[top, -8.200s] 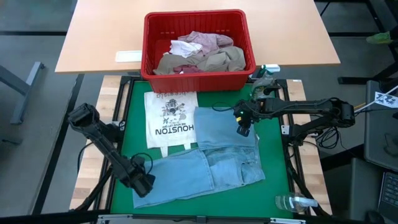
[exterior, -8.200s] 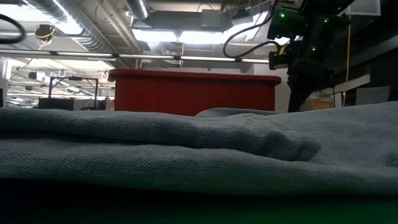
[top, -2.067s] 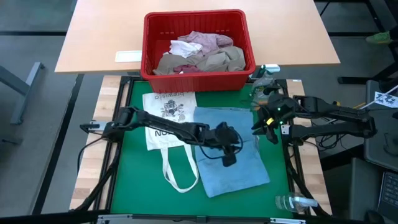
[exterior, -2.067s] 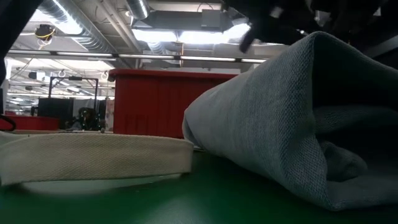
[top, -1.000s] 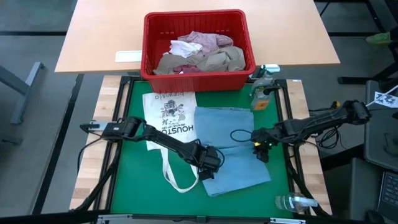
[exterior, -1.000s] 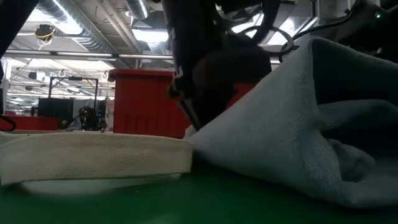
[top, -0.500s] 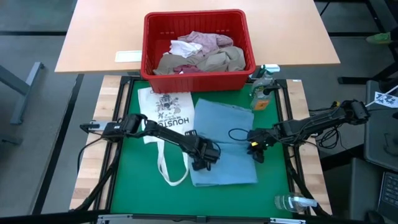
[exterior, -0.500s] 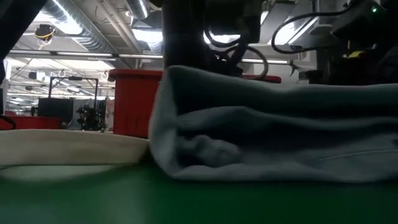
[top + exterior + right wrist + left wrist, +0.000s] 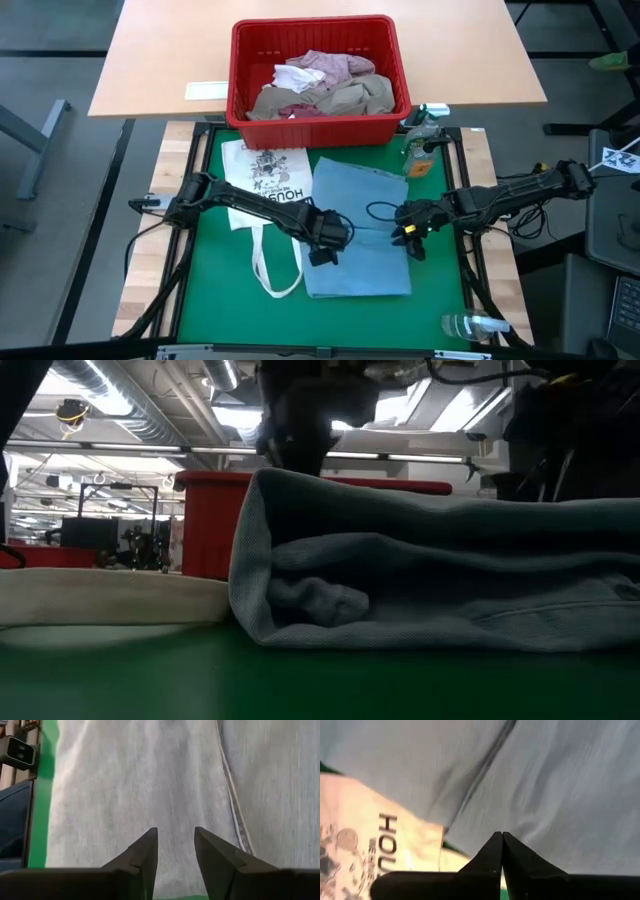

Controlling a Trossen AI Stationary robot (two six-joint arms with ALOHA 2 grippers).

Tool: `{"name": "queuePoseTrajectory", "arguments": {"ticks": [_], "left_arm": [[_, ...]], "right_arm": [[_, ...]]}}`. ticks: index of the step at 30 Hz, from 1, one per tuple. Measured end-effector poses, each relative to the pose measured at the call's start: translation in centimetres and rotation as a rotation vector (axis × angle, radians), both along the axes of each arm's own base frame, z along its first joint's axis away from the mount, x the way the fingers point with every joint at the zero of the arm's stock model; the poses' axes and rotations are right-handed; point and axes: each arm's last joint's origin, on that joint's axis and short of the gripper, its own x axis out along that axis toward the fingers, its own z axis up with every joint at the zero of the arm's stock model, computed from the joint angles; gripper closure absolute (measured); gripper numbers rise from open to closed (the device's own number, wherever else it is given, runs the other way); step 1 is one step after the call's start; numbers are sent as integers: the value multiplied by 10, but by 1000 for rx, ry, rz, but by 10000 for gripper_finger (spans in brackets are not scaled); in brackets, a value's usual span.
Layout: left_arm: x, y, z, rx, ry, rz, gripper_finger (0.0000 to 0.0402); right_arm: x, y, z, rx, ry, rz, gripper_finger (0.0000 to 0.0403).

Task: Fold laundry
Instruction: Fold the light blue pants

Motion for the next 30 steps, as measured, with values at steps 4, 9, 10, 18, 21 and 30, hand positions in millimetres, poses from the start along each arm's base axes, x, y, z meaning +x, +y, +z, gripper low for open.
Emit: {"name": "queuePoseTrajectory", "arguments": {"ticks": [4,9,10,18,21,30], "left_arm": [[11,2,4,-9,-122,12,398],[38,-1,-1,-40,-329,-31,398],[41,-2,-1,-41,-358,-42,398],[57,7,-41,-16,-310,-36,398],[61,14,-60,-7,-278,-21,398],[66,38,-78,10,-225,-35,398]], "right_arm": [[3,0,-2,-35,-4,-21,274],[9,0,-14,-82,62,-37,274],[10,0,-16,-91,73,-31,274],[17,-1,-41,-196,218,-63,274],[19,-1,-46,-220,241,-72,274],[21,-3,-50,-257,257,-132,274]]}}
